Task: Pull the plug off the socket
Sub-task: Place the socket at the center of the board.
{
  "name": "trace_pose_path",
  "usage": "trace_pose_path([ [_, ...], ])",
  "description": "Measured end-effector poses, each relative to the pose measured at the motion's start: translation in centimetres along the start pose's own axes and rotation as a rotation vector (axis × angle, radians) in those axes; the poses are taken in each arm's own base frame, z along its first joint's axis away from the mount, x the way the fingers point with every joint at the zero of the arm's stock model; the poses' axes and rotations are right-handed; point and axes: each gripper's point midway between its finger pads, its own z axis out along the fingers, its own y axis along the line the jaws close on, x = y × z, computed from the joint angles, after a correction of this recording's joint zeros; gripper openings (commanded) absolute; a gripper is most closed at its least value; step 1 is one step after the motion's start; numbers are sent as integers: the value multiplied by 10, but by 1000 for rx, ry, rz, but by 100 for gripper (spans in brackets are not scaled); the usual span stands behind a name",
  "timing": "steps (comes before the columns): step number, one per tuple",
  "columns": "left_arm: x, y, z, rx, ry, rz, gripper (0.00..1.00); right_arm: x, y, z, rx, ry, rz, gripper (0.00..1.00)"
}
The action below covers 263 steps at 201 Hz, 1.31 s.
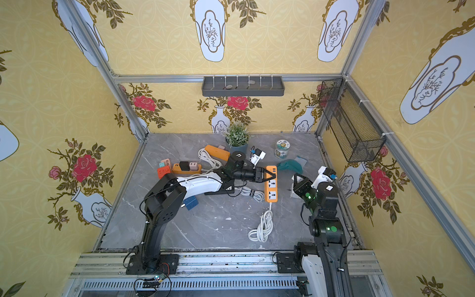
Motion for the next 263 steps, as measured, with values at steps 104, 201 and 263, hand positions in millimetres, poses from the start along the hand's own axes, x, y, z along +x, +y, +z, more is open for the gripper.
trace_pose_path([
  [104, 42, 1, 98, 102, 199, 61, 19, -7, -8, -4, 92, 6, -29, 25],
  [201, 63, 0, 114, 107, 246, 78, 22, -1, -16, -10, 128, 16, -36, 25],
  [263, 91, -4, 125, 104, 310, 103, 26, 8, -19, -13, 119, 39, -29, 25],
])
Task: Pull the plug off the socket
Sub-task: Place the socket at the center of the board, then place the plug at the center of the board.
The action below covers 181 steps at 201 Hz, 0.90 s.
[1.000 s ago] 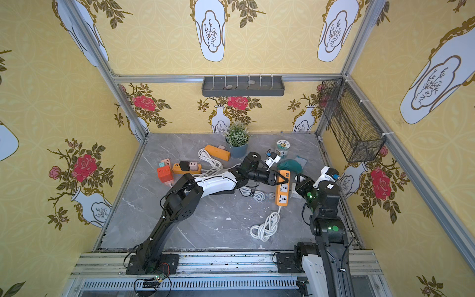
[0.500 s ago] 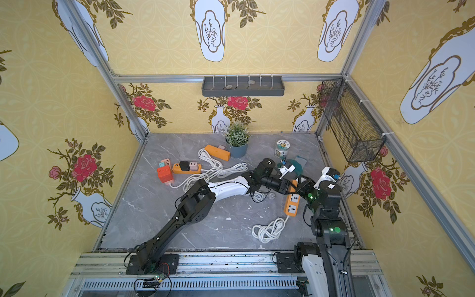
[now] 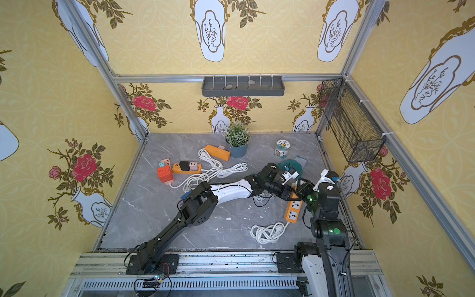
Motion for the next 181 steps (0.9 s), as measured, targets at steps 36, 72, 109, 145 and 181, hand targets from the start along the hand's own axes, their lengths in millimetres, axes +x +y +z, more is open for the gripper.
trace_pose_path([
  [36, 23, 10, 12, -27, 67, 5, 39, 4, 0, -7, -6, 4, 11, 25],
  [72, 29, 17, 14, -64, 96, -5, 58, 7, -2, -13, -1, 8, 11, 25],
  [109, 24, 8, -1, -127, 93, 6, 72, 9, -2, -19, -7, -2, 10, 25],
  [145, 4, -20, -55, -218, -7, 67, 74, 17, -4, -20, -15, 23, 24, 25],
  [181, 7, -14, -131, -396, -134, 87, 74, 22, -4, -16, -38, 37, 38, 26],
])
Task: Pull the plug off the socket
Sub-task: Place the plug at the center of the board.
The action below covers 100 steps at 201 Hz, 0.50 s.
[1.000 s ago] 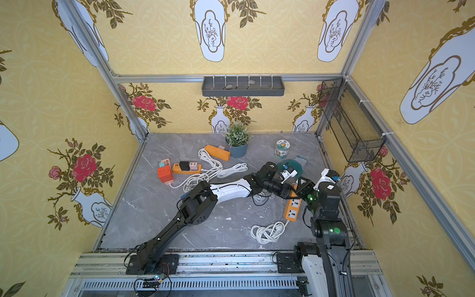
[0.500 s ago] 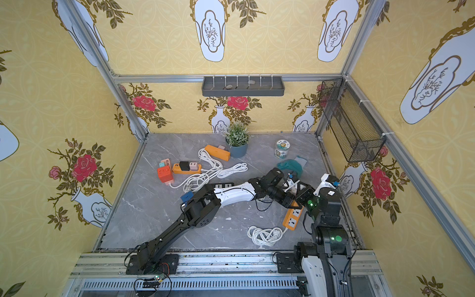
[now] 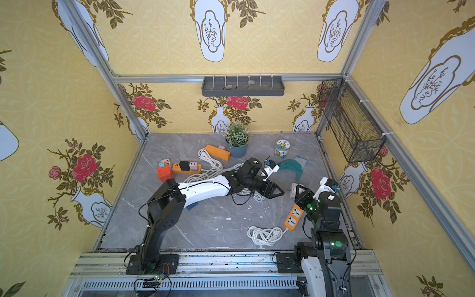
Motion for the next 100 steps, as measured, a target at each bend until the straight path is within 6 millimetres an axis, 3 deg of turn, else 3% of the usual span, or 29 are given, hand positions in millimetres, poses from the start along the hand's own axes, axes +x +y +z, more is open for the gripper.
trace_pose_path([
  [35, 9, 14, -85, -164, -164, 63, 75, 12, 4, 21, -73, 55, 39, 27],
  [66, 10, 22, -152, -301, -329, 107, 83, 41, 2, 55, -167, 180, 135, 28],
  [100, 18, 59, -212, -453, -486, 0, 86, 70, -11, 92, -198, 324, 266, 29],
])
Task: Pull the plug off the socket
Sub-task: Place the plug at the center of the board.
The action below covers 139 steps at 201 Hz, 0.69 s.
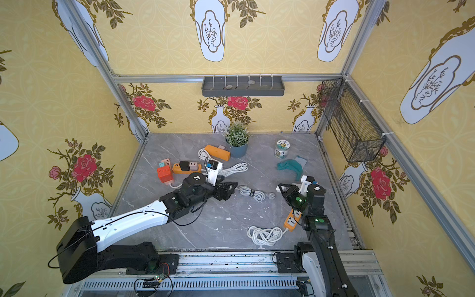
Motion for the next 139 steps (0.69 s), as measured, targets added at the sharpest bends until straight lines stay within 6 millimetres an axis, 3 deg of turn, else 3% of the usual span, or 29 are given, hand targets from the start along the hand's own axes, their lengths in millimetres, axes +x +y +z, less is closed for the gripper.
trace_pose_path([
  [39, -3, 65, -31, -174, -83, -187, 86, -15, -30, 29, 27, 50, 121, 30],
  [90, -12, 90, -55, -256, -148, -223, 86, -41, -41, 74, 83, 118, 109, 33],
  [111, -10, 102, -62, -299, -158, -207, 87, -40, -54, 95, 125, 153, 111, 34],
  [139, -19, 120, -67, -365, -185, -191, 87, -41, -55, 124, 148, 187, 68, 36],
])
